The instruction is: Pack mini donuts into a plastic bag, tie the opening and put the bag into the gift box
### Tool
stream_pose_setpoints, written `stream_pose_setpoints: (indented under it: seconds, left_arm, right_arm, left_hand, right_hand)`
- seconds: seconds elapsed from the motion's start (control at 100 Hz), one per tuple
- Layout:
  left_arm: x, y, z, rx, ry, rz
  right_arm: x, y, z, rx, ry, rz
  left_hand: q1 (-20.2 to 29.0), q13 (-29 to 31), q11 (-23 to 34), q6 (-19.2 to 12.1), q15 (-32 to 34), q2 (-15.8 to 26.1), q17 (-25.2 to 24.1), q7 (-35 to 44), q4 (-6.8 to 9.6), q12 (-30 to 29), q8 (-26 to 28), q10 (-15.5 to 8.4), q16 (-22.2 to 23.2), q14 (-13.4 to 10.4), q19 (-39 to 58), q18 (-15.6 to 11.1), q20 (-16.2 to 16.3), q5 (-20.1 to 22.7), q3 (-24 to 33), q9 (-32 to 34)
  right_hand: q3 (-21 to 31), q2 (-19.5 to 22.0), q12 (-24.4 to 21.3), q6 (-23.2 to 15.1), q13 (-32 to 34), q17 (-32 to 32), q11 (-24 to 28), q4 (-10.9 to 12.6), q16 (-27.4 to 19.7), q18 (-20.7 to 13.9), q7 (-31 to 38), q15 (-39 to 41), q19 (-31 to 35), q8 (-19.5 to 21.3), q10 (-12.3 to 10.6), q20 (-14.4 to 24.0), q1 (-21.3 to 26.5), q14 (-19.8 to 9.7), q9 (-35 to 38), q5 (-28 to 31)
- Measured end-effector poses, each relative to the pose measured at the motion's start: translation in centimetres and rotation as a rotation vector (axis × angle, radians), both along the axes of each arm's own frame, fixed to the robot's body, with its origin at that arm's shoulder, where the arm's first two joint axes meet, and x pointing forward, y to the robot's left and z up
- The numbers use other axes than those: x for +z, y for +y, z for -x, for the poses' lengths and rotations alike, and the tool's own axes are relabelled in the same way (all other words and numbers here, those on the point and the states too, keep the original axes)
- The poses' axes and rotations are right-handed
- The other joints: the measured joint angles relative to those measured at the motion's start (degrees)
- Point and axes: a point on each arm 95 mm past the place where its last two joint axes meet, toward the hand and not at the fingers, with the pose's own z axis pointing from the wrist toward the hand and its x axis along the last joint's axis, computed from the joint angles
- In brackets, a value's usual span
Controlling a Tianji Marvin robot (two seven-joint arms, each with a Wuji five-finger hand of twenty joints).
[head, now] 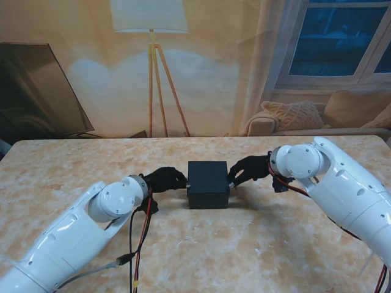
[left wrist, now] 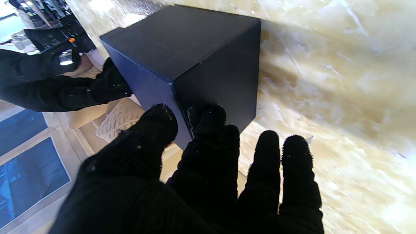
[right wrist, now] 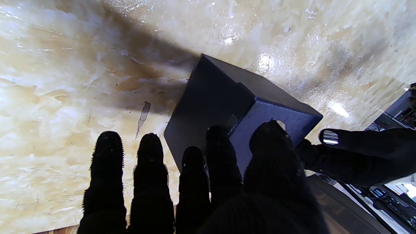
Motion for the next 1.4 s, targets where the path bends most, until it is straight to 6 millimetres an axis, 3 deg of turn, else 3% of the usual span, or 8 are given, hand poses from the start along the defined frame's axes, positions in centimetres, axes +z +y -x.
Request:
stream_pose_setpoints:
  seconds: [0.08,0.18,0.45,0.82,1.11,1.4]
  left_arm:
    - [-0.01,-0.04,-0.07,0.02,-0.017,-0.029]
    - [0.01,-0.19,-0.12,0.031,-0.024,-0.036]
    - [0.06,-0.5,-0.48,0.052,-0.022,-0.03]
    - [0.1,-0.78,-0.54,0.067,-0.049,-0.053]
    - [0.07,-0.83,-0.56,0.059,-0.055,-0.066]
    - [-0.05,-0.92,-0.64,0.051,-0.057,-0.078]
  right_arm:
    - [0.1,0.01,0.01,-0.002,-0.006,-0.006]
    - [0.11,0.07,0.03,-0.001,-0.008,-0.006]
    - [0.09,0.11,0.03,-0.004,-0.009,-0.008]
    - [-0.01,0.15,0.04,-0.007,-0.013,-0.005]
    - [-0.21,0.24,0.07,-0.011,-0.006,-0.001]
    - [-0.38,0.34,0.04,-0.016,0.003,0.001]
  left_hand:
    - [0.0,0.4,0.6,-0.8,3.3,0.1,0.5,0.0,0.0,2.3,0.0,2.5,4.2,2.6,2.4,1.3,1.9,0.0,-0.1,0.6]
    - [-0.2,0.9,1.8,-0.5,6.1,0.1,0.7,0.0,0.0,5.0,0.1,4.1,8.3,3.6,4.1,2.0,3.9,0.0,-1.3,1.5]
    - [-0.6,1.4,3.2,0.1,9.6,0.1,1.4,0.0,0.09,8.4,1.6,5.0,12.6,4.9,6.0,3.1,7.1,0.6,-1.5,2.4]
    - [-0.7,2.3,4.6,0.1,11.8,0.1,2.0,0.0,0.09,10.4,4.3,5.5,15.3,5.7,7.8,3.8,9.6,0.6,-0.3,2.5]
    - [-0.7,2.9,4.6,-0.3,12.3,-1.5,2.5,2.1,0.1,10.8,6.6,5.5,15.9,5.7,8.3,3.8,9.8,0.6,1.4,2.5]
    - [0.2,3.5,5.4,-0.7,12.4,-3.5,3.0,4.6,-1.33,10.8,8.3,5.5,16.0,5.7,8.3,3.9,10.3,0.6,1.5,3.5]
  right_hand:
    - [0.0,0.0,1.3,-2.9,0.6,0.0,0.4,0.0,0.0,0.0,0.0,0.7,0.0,0.0,0.0,0.0,0.0,0.0,0.0,0.0]
    - [0.0,0.0,1.6,-3.2,0.6,0.0,0.7,0.0,0.0,0.0,0.0,0.7,0.4,0.1,0.7,0.0,0.0,0.0,1.3,0.0]
    - [0.0,0.0,1.6,-3.3,0.6,0.0,0.7,0.0,0.0,0.0,0.0,0.7,0.5,0.7,0.8,0.0,0.0,0.0,1.3,0.5]
    - [0.0,0.0,2.8,-4.9,1.4,0.1,1.4,0.0,0.0,0.0,0.1,0.9,0.6,0.7,0.8,0.0,0.0,0.0,2.6,0.6]
    - [0.0,0.0,3.8,-4.9,1.4,0.1,1.7,0.0,0.0,0.0,0.4,0.9,0.7,0.7,1.6,0.0,0.0,0.0,3.7,1.3]
    - [0.0,0.0,4.5,-4.9,2.3,0.4,2.8,0.0,0.0,0.1,1.2,1.8,1.1,0.7,2.1,0.0,0.0,0.0,5.6,1.5]
